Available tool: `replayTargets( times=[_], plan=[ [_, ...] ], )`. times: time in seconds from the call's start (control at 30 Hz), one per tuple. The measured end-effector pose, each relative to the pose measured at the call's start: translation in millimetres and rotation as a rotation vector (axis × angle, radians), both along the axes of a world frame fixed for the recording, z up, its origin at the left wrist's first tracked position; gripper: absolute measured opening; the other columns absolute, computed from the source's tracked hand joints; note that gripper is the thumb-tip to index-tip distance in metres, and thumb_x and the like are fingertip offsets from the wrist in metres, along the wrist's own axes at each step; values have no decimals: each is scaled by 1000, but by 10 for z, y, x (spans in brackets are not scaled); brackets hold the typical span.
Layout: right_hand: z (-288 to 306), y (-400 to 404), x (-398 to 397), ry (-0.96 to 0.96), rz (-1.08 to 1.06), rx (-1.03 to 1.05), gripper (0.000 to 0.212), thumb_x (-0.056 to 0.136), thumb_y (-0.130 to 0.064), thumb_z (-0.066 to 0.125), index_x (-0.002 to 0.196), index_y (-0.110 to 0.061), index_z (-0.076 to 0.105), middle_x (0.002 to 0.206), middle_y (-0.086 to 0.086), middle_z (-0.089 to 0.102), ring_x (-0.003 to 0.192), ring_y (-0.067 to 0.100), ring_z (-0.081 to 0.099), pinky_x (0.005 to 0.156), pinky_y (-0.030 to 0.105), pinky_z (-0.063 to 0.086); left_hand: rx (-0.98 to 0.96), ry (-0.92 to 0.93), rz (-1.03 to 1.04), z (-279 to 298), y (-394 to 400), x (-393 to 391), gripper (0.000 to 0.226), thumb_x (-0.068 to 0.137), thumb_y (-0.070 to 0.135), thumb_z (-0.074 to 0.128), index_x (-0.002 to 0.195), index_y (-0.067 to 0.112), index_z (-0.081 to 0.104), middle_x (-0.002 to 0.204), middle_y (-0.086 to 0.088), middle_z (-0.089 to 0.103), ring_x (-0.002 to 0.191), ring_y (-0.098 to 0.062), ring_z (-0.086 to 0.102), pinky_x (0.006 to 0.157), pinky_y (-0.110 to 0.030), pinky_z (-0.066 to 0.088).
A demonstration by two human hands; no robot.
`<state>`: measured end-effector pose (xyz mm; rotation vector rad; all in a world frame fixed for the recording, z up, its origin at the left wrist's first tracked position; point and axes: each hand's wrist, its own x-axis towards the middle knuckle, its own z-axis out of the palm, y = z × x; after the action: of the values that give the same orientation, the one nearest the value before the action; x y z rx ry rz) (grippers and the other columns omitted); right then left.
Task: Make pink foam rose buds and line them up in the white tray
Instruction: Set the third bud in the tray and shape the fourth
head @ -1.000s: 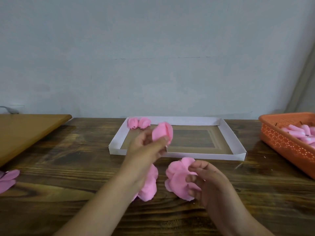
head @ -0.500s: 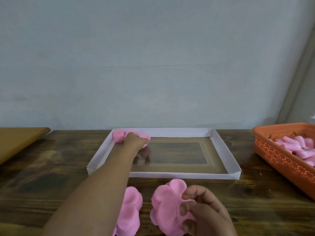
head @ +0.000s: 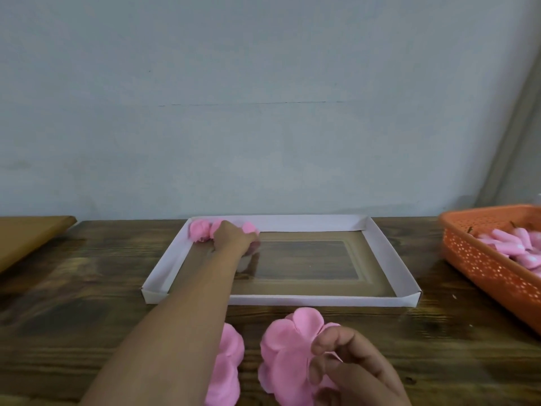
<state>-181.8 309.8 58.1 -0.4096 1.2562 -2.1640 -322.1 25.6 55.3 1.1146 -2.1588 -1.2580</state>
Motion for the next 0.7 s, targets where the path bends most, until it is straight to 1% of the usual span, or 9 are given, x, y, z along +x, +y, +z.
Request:
replayTargets(
  times=[0.07, 0.17, 0.27, 0.37, 0.43, 0.47, 0.53, 0.6, 0.7],
  plan=[
    [-22, 6, -11, 29, 0, -5, 27, 63, 25, 62, 63, -1, 71, 65, 20, 62, 49, 24, 53, 41, 28, 37, 29, -30, -10, 20, 8, 27, 28, 87, 13, 75, 67, 7, 56, 73, -9, 66, 64, -23, 63, 50, -19, 43],
    [-91, 12, -34, 47, -73, 13, 47, 85, 25, 41, 62, -3, 71, 63, 15, 63, 50, 24, 53, 40, 30, 38, 76, -44, -54, 92, 15, 113, 25, 87, 15, 67, 65, 10, 58, 85, -12, 77, 77, -29, 73, 65, -29, 47],
    [-109, 8, -44, 66, -78, 20, 48, 86, 25, 40, 65, -4, 72, 61, 16, 62, 49, 24, 53, 39, 29, 41, -11, -172, -87, 179, -43, 256, 17, 85, 32, 64, 80, 18, 57, 89, -6, 64, 81, -27, 61, 77, -31, 49],
    [-150, 21, -70, 124, -99, 48, 39, 85, 22, 51, 67, -7, 72, 62, 14, 61, 49, 21, 53, 41, 29, 42, -55, -73, -133, 169, -167, 319, 9, 92, 10, 65, 92, 18, 60, 100, -10, 65, 100, -33, 68, 94, -42, 58],
    [-144, 17, -74, 167, -111, 82, 18, 73, 8, 65, 69, -9, 70, 61, 14, 59, 48, 21, 51, 42, 28, 41, -66, -24, -112, 173, -217, 380, 17, 95, 1, 57, 94, 17, 64, 97, -13, 67, 96, -29, 67, 87, -38, 59],
    [-136, 15, -77, 182, -122, 101, 12, 68, 1, 63, 71, -9, 69, 60, 14, 58, 46, 21, 49, 43, 28, 39, -57, -5, -103, 184, -231, 416, 18, 96, 1, 56, 92, 16, 66, 92, -13, 67, 90, -27, 65, 77, -33, 57],
    [-143, 27, -101, 215, -163, 109, 14, 68, 2, 61, 72, -11, 67, 62, 13, 58, 44, 21, 46, 44, 29, 35, -12, 61, -77, 245, -233, 502, 17, 94, 1, 56, 91, 14, 66, 81, -9, 63, 76, -24, 61, 60, -26, 45],
    [-134, 47, -124, 228, -215, 93, 19, 67, 2, 59, 71, -15, 67, 67, 9, 60, 43, 21, 44, 44, 28, 33, 8, 108, -62, 342, -222, 624, 21, 92, -1, 56, 101, 14, 68, 79, -7, 61, 70, -22, 59, 55, -23, 40],
    [-116, 80, -137, 267, -257, 91, 19, 74, -1, 64, 73, -20, 68, 61, 5, 53, 45, 19, 42, 42, 26, 32, -5, 164, -71, 471, -149, 909, 21, 90, -1, 59, 98, 16, 68, 82, -5, 60, 59, -14, 55, 41, -16, 37]
  ],
)
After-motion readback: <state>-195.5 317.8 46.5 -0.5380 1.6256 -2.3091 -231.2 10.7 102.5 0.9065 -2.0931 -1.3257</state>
